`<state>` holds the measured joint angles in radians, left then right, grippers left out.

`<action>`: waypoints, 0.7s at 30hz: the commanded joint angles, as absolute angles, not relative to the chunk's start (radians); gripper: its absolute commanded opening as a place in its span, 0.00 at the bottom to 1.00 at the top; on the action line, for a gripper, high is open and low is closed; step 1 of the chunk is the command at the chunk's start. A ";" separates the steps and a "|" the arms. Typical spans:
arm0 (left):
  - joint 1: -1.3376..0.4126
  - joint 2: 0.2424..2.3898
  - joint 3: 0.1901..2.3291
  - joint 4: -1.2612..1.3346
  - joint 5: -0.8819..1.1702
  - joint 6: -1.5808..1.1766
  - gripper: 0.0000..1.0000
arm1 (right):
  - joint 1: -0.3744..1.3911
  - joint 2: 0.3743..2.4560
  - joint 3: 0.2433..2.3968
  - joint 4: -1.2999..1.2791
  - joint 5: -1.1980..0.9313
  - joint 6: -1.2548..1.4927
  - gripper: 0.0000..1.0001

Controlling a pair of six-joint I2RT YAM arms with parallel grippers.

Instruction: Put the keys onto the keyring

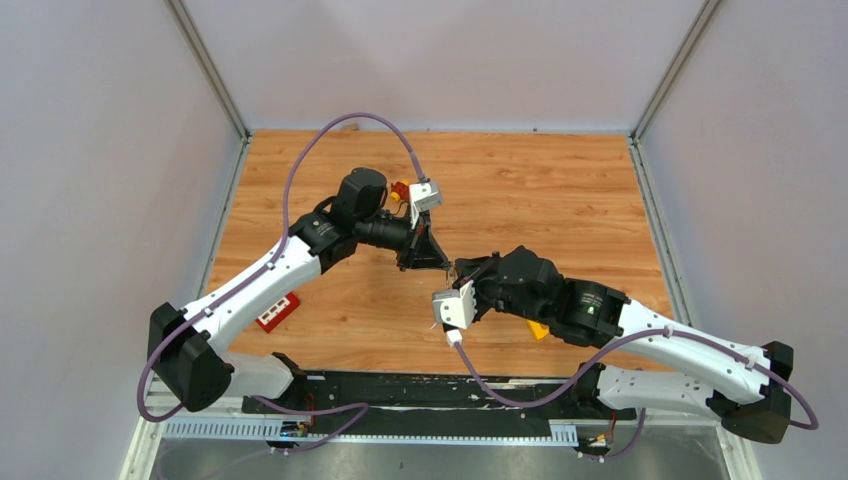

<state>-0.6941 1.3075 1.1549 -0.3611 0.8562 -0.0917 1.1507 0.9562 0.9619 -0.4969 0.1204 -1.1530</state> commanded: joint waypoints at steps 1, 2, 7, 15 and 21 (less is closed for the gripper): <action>-0.710 1.299 1.183 -0.310 0.899 -0.089 0.00 | 1.167 0.949 0.962 -0.363 0.118 -1.138 0.00; -0.710 1.299 1.181 -0.312 0.899 -0.087 0.00 | 1.167 0.949 0.963 -0.361 0.119 -1.138 0.00; -0.711 1.295 1.176 -0.318 0.910 -0.079 0.00 | 1.167 0.943 0.962 -0.347 0.137 -1.136 0.00; -0.718 1.296 1.179 -0.335 0.930 -0.063 0.00 | 1.167 0.943 0.966 -0.336 0.157 -1.132 0.00; -0.721 1.294 1.175 -0.348 0.940 -0.044 0.00 | 1.167 0.942 0.966 -0.328 0.179 -1.135 0.00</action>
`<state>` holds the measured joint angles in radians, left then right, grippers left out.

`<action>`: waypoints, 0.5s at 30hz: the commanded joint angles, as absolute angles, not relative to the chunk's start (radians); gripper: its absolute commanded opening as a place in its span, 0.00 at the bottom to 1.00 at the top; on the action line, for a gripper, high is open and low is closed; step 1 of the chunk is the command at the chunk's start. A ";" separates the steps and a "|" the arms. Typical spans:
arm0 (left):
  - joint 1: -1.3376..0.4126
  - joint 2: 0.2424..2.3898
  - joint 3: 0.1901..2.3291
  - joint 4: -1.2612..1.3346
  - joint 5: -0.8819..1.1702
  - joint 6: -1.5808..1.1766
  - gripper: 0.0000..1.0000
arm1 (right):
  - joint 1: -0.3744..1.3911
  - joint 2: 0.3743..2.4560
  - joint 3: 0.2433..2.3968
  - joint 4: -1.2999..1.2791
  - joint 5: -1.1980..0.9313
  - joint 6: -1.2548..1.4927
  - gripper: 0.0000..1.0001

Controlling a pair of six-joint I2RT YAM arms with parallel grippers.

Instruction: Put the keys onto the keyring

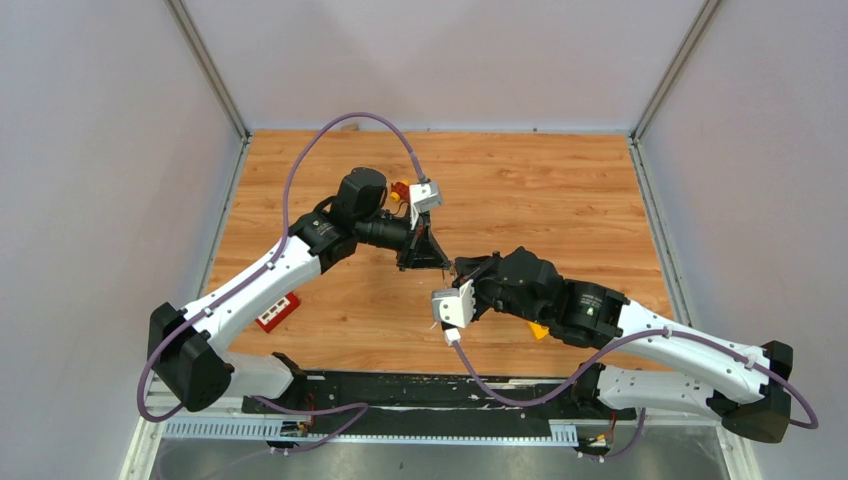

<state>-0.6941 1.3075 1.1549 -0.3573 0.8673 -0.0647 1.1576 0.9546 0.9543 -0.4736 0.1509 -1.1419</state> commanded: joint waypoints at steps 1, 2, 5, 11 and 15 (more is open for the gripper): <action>-0.721 1.293 1.175 -0.351 0.941 -0.042 0.00 | 1.166 0.941 0.964 -0.324 0.181 -1.135 0.00; -0.721 1.293 1.175 -0.351 0.945 -0.040 0.00 | 1.167 0.942 0.965 -0.324 0.180 -1.137 0.00; -0.721 1.292 1.174 -0.356 0.962 -0.037 0.00 | 1.167 0.942 0.961 -0.318 0.188 -1.142 0.00; -0.723 1.286 1.170 -0.347 1.000 -0.040 0.00 | 1.167 0.937 0.942 -0.296 0.197 -1.156 0.00; -0.723 1.285 1.166 -0.342 1.003 -0.040 0.00 | 1.167 0.935 0.938 -0.294 0.198 -1.157 0.00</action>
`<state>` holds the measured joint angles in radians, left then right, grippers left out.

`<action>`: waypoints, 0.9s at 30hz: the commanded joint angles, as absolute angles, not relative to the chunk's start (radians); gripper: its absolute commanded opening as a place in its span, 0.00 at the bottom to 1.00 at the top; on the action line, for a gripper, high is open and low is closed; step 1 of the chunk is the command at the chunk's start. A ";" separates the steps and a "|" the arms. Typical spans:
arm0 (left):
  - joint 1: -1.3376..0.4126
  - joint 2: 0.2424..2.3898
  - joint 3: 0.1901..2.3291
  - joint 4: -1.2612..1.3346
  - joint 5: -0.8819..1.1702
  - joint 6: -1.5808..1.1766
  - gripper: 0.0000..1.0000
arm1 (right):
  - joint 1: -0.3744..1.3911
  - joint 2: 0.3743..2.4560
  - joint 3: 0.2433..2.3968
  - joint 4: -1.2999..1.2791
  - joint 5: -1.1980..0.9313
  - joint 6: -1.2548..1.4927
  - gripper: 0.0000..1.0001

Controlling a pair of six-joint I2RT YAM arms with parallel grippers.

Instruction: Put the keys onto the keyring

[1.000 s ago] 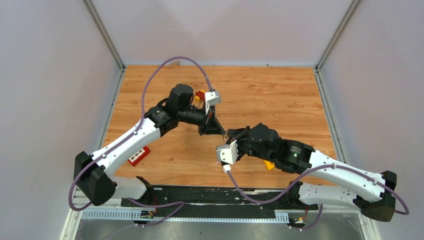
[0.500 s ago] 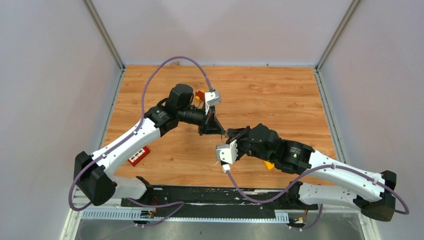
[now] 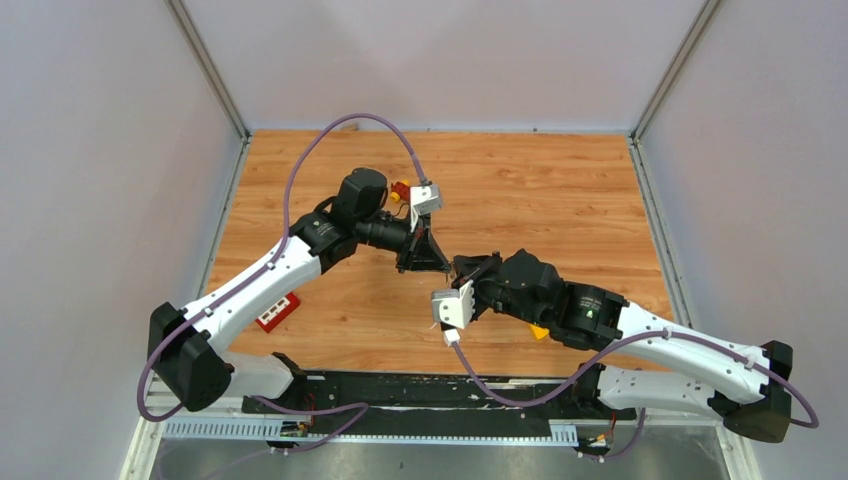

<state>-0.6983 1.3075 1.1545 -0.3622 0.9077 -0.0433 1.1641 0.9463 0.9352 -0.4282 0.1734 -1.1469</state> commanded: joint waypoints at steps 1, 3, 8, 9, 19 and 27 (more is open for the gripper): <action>-0.723 1.285 1.167 -0.341 1.003 -0.040 0.00 | 1.167 0.934 0.938 -0.294 0.199 -1.158 0.00; -0.723 1.283 1.166 -0.344 1.002 -0.035 0.00 | 1.167 0.928 0.936 -0.296 0.202 -1.161 0.00; -0.723 1.276 1.178 -0.395 0.999 0.018 0.00 | 1.162 0.915 0.934 -0.307 0.206 -1.174 0.00; -0.723 1.275 1.183 -0.408 1.008 0.034 0.00 | 1.159 0.912 0.935 -0.312 0.198 -1.175 0.00; -0.722 1.226 1.143 -0.415 1.069 0.105 0.00 | 1.103 0.886 0.979 -0.383 0.106 -1.114 0.29; -0.690 1.192 1.116 -0.344 1.032 0.029 0.00 | 0.961 0.801 0.980 -0.465 -0.099 -1.017 0.40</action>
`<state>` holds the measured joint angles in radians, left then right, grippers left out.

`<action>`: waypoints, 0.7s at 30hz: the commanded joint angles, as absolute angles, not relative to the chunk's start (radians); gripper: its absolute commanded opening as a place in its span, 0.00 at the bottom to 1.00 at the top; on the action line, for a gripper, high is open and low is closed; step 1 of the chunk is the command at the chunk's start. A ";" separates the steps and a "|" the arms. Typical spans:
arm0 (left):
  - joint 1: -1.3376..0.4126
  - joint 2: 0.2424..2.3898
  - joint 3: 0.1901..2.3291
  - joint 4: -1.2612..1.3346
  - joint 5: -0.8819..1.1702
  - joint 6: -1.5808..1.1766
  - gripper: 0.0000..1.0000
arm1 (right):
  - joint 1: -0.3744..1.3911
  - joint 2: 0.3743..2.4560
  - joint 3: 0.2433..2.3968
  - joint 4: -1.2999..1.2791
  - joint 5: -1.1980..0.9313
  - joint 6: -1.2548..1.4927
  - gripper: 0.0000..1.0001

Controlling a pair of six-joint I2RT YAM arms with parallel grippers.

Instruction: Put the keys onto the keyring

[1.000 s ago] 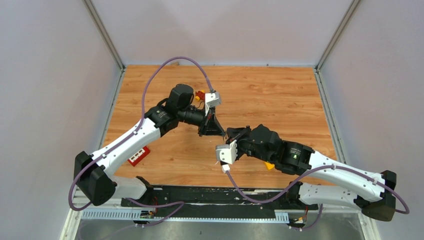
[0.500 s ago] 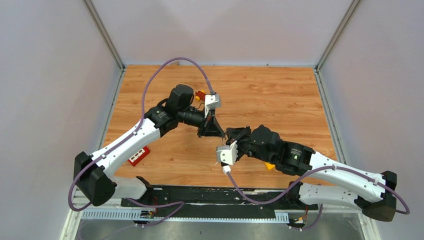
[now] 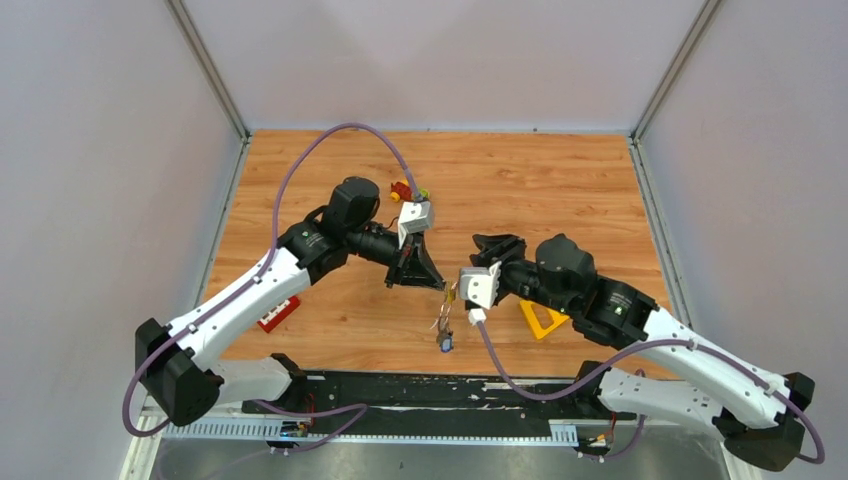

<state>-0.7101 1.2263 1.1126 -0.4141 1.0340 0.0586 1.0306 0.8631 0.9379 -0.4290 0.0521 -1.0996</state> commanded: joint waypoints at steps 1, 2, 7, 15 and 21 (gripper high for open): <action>-0.688 1.190 1.121 -0.354 1.006 0.037 0.00 | 0.935 0.785 0.980 -0.475 -0.153 -0.997 0.43; -0.685 1.190 1.128 -0.368 0.987 0.050 0.00 | 0.911 0.770 0.981 -0.485 -0.208 -0.978 0.46; -0.684 1.188 1.141 -0.398 0.975 0.084 0.00 | 0.839 0.760 0.954 -0.468 -0.434 -0.878 0.66; -0.684 1.164 1.123 -0.406 0.969 0.153 0.00 | 0.805 0.919 0.923 -0.363 -0.563 -0.690 0.82; -0.688 1.151 1.118 -0.436 0.951 0.209 0.00 | 0.726 1.036 0.970 -0.385 -0.727 -0.626 0.83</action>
<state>-0.6857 1.1889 1.1110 -0.4385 0.9512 0.1452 0.7746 1.0016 0.9298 -0.4133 -0.5636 -0.7113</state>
